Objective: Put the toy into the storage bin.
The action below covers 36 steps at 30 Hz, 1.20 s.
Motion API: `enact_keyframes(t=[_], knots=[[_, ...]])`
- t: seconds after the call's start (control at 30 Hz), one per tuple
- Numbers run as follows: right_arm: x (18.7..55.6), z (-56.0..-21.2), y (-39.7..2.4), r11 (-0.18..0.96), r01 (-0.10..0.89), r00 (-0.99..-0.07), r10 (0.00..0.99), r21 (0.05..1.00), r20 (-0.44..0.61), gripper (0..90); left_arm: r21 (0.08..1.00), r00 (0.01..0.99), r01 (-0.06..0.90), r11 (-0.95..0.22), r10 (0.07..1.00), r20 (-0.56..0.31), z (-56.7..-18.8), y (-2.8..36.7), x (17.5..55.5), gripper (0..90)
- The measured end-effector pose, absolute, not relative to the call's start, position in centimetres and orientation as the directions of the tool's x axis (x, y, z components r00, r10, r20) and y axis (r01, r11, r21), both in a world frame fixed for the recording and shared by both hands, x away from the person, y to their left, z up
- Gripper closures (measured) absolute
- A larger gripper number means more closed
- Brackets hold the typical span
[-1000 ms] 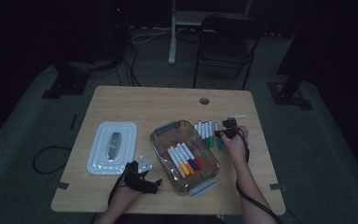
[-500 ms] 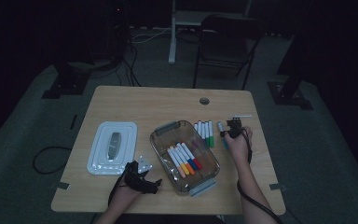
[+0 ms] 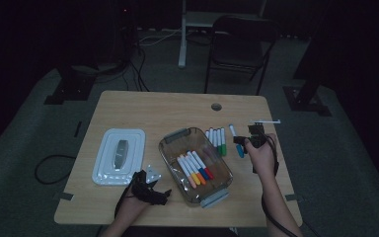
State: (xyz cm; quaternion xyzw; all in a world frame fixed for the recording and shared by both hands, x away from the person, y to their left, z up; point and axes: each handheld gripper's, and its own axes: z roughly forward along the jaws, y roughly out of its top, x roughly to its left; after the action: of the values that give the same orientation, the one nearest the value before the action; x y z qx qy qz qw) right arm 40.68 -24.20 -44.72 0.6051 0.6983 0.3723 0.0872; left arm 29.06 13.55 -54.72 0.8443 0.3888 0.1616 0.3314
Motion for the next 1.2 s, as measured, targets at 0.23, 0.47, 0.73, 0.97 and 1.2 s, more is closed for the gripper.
enact_keyframes(t=[0.23,0.47,0.73,0.97,1.2], knots=[[38.4,-41.7,-22.7,0.022,0.741,-0.344,0.871,0.671,0.352,76.5,0.686,0.645,0.549,-0.478,0.764,0.016,-54.7,13.5,29.1,1.9],[36.1,-38.8,-19.4,0.083,0.711,-0.457,0.809,0.699,0.368,76.5,0.685,0.646,0.549,-0.479,0.763,0.016,-54.7,13.6,29.1,1.9],[34.8,-38.4,-15.2,0.177,0.708,-0.546,0.752,0.684,0.369,76.5,0.685,0.645,0.550,-0.477,0.764,0.013,-54.7,13.5,29.1,1.9],[34.5,-40.0,-11.7,0.248,0.721,-0.588,0.713,0.647,0.382,76.5,0.685,0.646,0.550,-0.478,0.763,0.014,-54.7,13.6,29.1,1.9],[35.1,-41.6,-9.0,0.302,0.743,-0.599,0.697,0.597,0.394,76.5,0.685,0.646,0.550,-0.478,0.763,0.014,-54.7,13.6,29.1,1.9]])
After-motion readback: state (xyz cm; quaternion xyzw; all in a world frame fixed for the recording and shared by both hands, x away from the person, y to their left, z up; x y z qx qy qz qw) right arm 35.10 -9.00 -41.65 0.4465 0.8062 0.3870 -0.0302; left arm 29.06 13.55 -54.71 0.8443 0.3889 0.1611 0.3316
